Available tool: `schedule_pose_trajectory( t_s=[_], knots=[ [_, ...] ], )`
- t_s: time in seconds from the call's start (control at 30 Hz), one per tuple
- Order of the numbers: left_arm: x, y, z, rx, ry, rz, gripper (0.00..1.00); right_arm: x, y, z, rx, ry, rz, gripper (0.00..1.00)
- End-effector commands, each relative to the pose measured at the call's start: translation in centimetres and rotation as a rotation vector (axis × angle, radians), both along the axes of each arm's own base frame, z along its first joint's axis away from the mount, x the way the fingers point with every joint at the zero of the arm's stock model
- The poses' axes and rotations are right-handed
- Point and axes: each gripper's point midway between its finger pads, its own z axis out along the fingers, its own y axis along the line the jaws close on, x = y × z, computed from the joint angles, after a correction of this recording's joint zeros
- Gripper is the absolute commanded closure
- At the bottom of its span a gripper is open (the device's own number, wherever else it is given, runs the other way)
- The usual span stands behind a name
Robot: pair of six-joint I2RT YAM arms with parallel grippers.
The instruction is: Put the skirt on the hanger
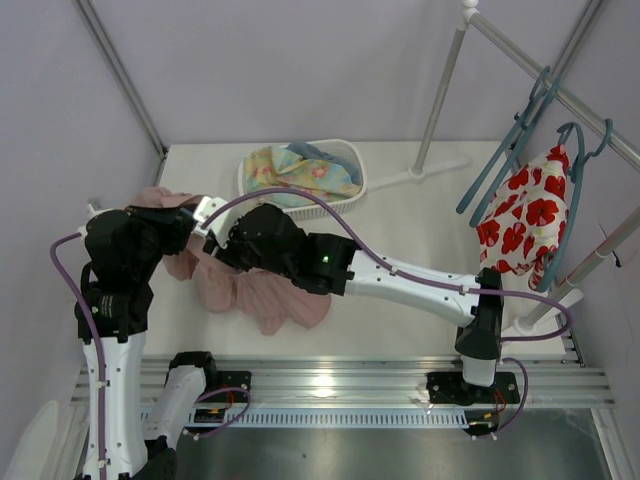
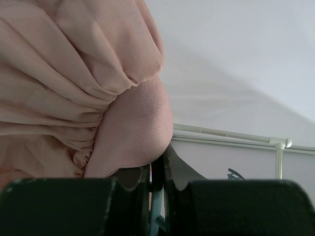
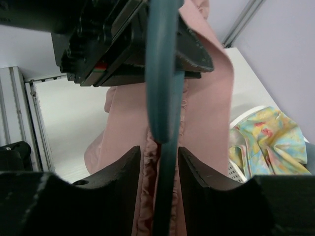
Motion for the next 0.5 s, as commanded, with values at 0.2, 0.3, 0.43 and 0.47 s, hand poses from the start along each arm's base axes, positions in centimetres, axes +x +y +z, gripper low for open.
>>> schedule_pose_trajectory(
  t_s=[0.2, 0.3, 0.43, 0.47],
  knots=[
    [-0.4, -1.2, 3.9, -0.063, -0.122, -0.046, 1.00, 0.1, -0.7, 1.8, 0.126, -0.020, 0.024, 0.62],
    [-0.3, -1.1, 3.5, -0.067, -0.108, -0.042, 1.00, 0.0, -1.5, 2.8, 0.183, -0.020, 0.009, 0.65],
    [-0.1, -1.2, 2.9, -0.080, -0.095, -0.045, 1.00, 0.3, -2.0, 3.3, 0.232, -0.020, -0.008, 0.71],
    [0.0, -1.3, 2.8, -0.082, -0.093, -0.046, 1.00, 0.5, -2.1, 3.3, 0.236, -0.017, -0.015, 0.72]
  ],
)
